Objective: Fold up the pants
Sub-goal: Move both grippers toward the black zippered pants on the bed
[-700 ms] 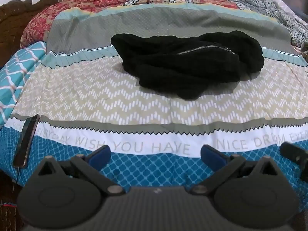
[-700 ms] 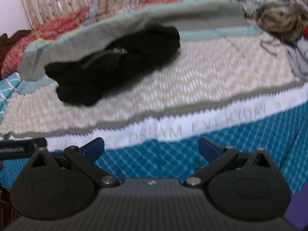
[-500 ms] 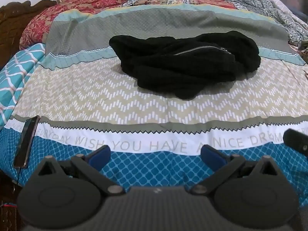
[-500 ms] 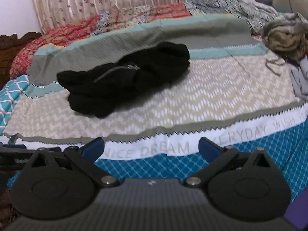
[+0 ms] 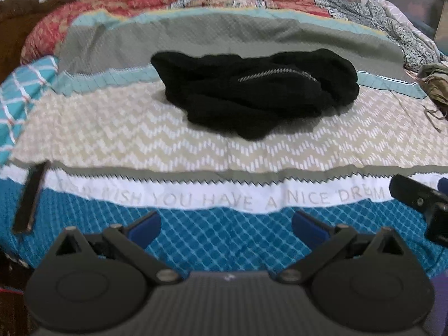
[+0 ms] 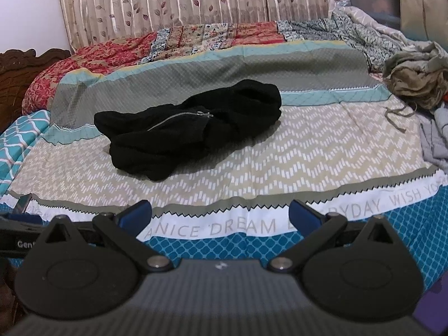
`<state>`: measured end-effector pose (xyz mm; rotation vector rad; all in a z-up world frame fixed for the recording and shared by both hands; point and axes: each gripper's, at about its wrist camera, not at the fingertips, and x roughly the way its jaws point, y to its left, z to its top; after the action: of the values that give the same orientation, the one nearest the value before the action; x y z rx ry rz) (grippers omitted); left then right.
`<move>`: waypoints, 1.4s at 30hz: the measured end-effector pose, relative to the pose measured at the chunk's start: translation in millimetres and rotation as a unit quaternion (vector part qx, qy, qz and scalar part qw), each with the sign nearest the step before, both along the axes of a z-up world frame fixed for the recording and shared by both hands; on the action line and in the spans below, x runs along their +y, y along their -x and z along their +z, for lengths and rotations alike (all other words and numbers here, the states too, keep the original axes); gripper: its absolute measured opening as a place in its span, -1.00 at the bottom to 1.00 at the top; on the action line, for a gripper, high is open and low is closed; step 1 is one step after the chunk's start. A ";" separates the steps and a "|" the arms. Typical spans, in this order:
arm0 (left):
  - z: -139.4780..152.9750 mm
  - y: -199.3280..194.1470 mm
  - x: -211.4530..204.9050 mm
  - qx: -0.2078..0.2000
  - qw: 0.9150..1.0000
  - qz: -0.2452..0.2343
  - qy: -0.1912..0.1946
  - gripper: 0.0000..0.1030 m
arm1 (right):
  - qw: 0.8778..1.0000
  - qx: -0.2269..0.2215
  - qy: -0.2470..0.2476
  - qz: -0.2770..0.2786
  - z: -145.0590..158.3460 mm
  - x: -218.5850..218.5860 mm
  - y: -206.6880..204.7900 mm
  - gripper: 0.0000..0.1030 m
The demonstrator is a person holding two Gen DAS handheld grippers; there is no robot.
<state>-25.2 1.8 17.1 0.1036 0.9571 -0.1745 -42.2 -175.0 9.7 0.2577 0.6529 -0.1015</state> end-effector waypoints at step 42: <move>31.1 -38.1 16.1 -0.084 0.996 0.009 -0.032 1.00 | 0.997 0.035 -0.063 -0.025 8.5 -10.1 -4.1 1.00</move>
<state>12.9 17.9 48.2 0.1668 0.7968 -0.1160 -38.2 -185.1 18.2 0.3946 0.7243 -0.1186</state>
